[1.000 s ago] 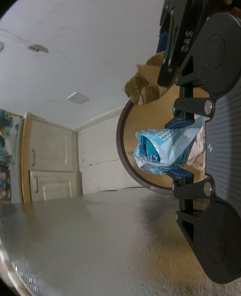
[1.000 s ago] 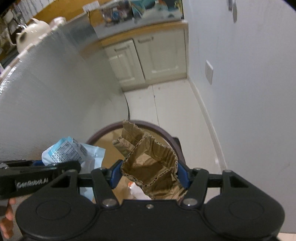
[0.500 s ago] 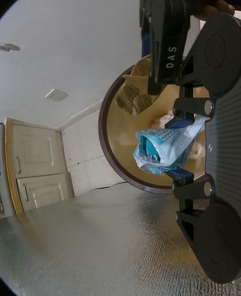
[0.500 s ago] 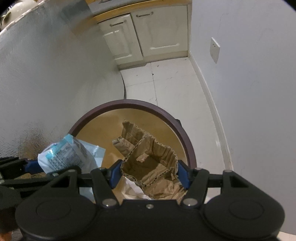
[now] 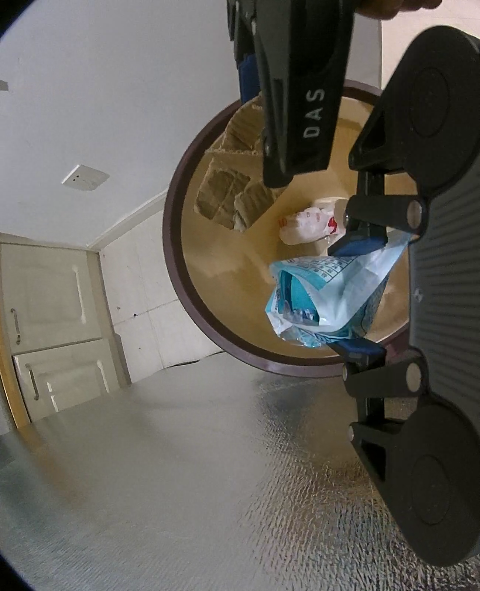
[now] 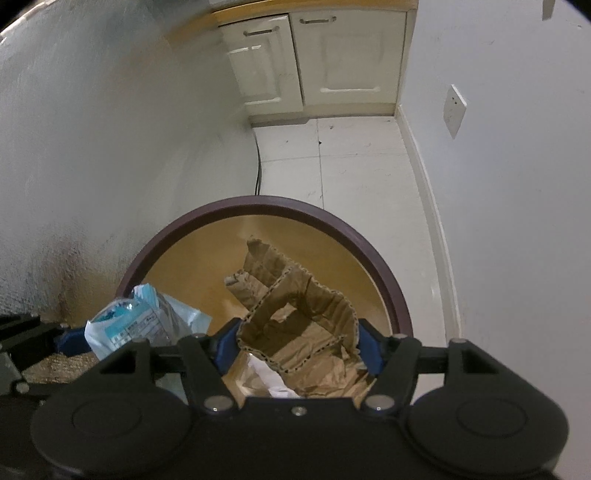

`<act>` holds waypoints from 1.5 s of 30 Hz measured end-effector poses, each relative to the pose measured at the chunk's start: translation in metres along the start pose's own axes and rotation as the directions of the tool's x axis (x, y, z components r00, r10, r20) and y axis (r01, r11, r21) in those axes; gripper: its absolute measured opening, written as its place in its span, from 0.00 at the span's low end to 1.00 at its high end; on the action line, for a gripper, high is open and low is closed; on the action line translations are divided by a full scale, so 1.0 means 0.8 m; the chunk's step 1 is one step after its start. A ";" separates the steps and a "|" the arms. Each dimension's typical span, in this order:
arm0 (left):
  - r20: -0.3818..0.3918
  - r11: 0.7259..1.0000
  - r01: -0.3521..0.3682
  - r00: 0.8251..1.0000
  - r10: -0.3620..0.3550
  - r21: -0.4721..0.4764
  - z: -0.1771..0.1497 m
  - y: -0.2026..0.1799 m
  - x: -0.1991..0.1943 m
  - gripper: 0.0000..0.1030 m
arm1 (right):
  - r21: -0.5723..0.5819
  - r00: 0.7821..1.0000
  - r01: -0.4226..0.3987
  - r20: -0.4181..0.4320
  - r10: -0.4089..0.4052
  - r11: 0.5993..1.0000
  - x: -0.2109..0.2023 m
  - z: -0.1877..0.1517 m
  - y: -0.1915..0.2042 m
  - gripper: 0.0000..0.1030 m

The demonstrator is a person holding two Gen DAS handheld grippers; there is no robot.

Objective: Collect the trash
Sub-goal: 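Open both tools to drop the bag and cardboard into the wastebasket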

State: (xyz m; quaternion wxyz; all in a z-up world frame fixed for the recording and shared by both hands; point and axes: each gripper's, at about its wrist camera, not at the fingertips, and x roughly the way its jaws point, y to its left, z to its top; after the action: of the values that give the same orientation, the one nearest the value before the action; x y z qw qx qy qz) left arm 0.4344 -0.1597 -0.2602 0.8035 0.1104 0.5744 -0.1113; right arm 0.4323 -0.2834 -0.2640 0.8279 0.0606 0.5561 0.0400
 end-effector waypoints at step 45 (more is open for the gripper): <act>-0.020 1.000 0.018 1.000 -0.018 0.021 -0.003 -0.004 0.017 0.52 | -0.037 0.999 -0.004 -0.040 0.003 0.999 -0.028 -0.039 -0.009 0.91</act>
State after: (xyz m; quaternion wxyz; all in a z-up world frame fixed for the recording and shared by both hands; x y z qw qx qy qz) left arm 0.4354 -0.1630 -0.2743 0.7955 0.1148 0.5820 -0.1237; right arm 0.3952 -0.2920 -0.2563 0.8176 0.0455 0.5715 0.0527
